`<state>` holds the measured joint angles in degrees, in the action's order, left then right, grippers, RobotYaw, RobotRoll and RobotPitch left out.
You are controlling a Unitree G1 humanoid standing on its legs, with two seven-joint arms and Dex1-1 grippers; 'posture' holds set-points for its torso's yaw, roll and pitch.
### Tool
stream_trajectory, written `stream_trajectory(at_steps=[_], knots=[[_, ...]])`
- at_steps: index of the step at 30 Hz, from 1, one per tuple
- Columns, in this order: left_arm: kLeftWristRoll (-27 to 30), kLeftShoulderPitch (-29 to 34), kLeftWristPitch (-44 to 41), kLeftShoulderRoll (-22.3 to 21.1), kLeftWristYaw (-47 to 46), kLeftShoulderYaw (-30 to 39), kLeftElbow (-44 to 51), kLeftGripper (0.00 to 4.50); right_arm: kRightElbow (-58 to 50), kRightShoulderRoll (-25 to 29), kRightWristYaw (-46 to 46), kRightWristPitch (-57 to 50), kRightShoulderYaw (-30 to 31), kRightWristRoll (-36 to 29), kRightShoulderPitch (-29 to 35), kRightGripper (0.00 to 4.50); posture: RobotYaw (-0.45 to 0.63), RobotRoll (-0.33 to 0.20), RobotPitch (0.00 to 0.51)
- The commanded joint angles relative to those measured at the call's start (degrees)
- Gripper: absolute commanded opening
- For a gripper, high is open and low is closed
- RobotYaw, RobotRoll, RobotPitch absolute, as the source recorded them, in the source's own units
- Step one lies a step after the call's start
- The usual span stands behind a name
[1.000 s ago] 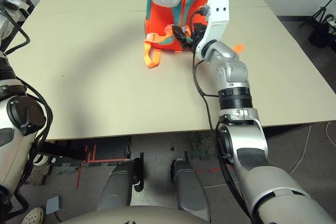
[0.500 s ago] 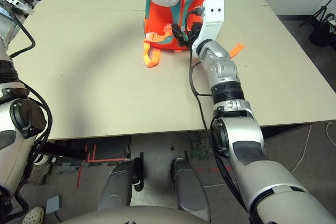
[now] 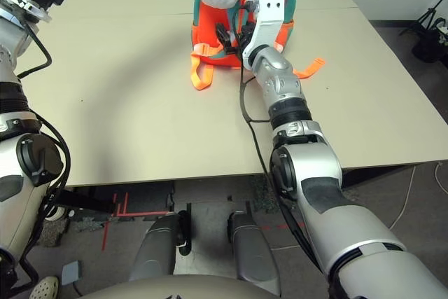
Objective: Put the pencil case into the backpack and zip it.
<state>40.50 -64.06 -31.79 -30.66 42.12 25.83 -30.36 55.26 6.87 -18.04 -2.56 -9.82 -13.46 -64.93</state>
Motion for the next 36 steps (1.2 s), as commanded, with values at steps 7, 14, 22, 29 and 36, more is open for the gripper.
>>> stream_trajectory(at_steps=[7, 14, 22, 29, 36], knots=[[0.6, 0.5, 0.6, 0.5, 0.2, 0.0, 2.1, 1.28, 5.5, 0.3, 2.1, 4.2, -0.5, 2.1, -1.8, 2.78, -0.14, 0.000, 0.124], [0.5, 0.4, 0.8, 1.1, 0.3, -0.3, 1.9, 1.28, 4.6, 1.3, 1.9, 4.6, -0.6, 2.1, -1.2, 0.23, -0.15, 0.000, 0.118], [0.5, 0.3, 0.7, 1.5, 0.3, -0.4, 1.8, 1.28, -5.0, 4.0, -1.8, 0.7, -0.6, 0.4, 1.7, 0.19, -0.15, 0.000, 0.121], [0.4, 0.1, 1.1, 1.8, 0.4, -0.5, 1.1, 1.28, -31.8, 10.9, -4.9, -17.2, -0.3, -2.5, 8.7, 0.19, -0.16, 0.000, 0.129], [0.1, -0.1, 1.5, 2.1, 0.9, -0.9, -0.2, 1.28, -52.4, 19.1, -4.7, -33.7, -2.0, -6.1, 14.2, 0.19, -0.18, 0.000, 0.139]])
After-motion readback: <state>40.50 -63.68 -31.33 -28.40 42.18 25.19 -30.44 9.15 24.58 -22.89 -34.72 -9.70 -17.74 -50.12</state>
